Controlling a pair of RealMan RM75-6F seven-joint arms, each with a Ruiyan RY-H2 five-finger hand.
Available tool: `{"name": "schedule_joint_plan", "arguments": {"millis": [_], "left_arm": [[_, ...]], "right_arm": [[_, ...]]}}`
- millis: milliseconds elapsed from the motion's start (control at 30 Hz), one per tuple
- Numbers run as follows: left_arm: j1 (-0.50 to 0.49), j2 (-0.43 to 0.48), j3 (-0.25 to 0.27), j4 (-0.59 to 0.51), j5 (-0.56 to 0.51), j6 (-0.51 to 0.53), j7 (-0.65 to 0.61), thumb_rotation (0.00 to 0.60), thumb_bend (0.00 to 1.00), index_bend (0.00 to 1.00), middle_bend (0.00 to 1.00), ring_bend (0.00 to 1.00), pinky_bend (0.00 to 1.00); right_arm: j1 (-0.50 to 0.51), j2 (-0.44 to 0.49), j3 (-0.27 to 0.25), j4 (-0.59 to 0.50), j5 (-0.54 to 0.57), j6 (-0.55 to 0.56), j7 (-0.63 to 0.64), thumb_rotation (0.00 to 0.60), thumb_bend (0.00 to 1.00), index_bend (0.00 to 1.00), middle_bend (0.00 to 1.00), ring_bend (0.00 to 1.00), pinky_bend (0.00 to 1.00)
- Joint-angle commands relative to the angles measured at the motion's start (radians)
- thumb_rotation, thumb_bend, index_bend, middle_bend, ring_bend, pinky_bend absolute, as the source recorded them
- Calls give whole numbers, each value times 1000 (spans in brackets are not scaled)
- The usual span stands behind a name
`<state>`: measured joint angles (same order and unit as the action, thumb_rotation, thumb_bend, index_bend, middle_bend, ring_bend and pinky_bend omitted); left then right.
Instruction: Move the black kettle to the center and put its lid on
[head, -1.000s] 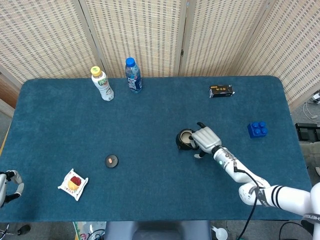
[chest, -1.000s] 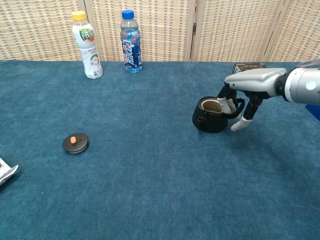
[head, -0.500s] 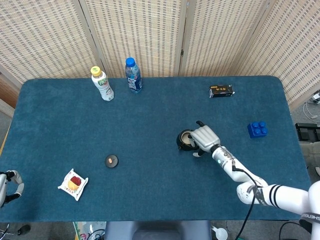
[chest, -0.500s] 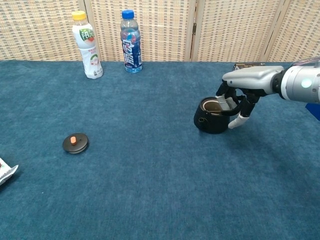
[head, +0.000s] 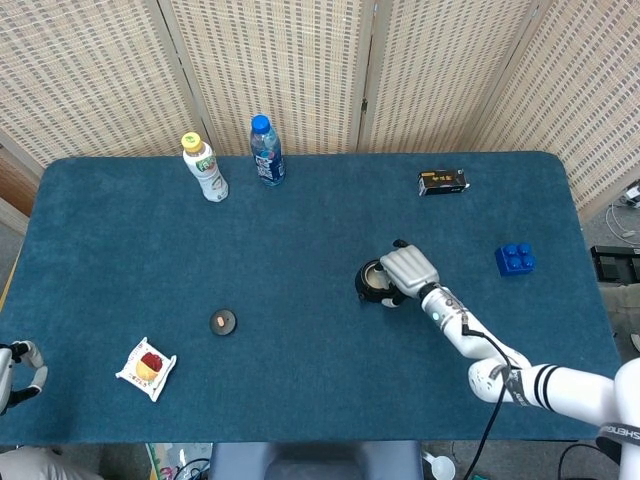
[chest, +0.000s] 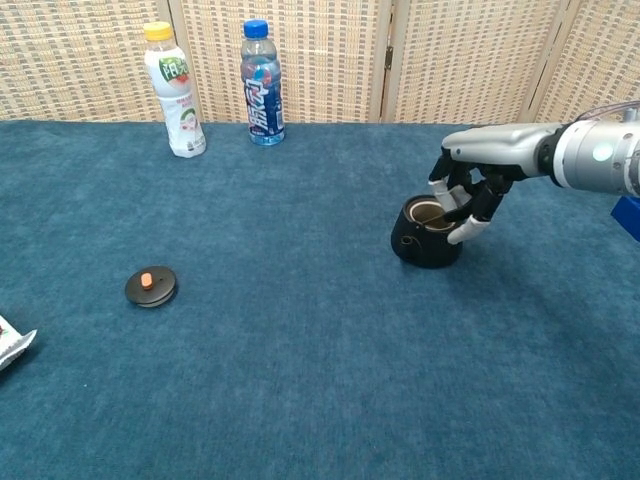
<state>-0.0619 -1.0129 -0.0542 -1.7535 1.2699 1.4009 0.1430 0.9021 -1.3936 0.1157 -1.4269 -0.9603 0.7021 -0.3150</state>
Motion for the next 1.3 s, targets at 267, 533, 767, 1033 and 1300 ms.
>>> {"name": "schedule_joint_plan", "arguments": {"millis": [267,533,767,1033,1300], "left_arm": [[6,-17,-9,4,-15,31,47,600,401,589,561,436,610],[5,-20,-9,5,-17,29,56,600,402,589,561,436,610],[7,-21,-7,4,-9,34,60,600,401,589,561,436,610],[4,-22,-2,3,-6,25,66,600,402,589,561,436,610],[4,-20,-1,2,-5,21,62,600,401,589,561,436,610]], "right_arm": [[24,0,8,-3,68,-1,-30,600,196,644,759,558,162],[43,3,20,-23,139,21,-57,600,201,671,779,580,198],[69,9,23,-45,223,24,-87,600,201,678,783,585,203],[107,11,27,-53,299,15,-106,600,201,680,784,586,204],[145,4,32,-61,359,19,-122,600,202,683,786,589,210]]}}
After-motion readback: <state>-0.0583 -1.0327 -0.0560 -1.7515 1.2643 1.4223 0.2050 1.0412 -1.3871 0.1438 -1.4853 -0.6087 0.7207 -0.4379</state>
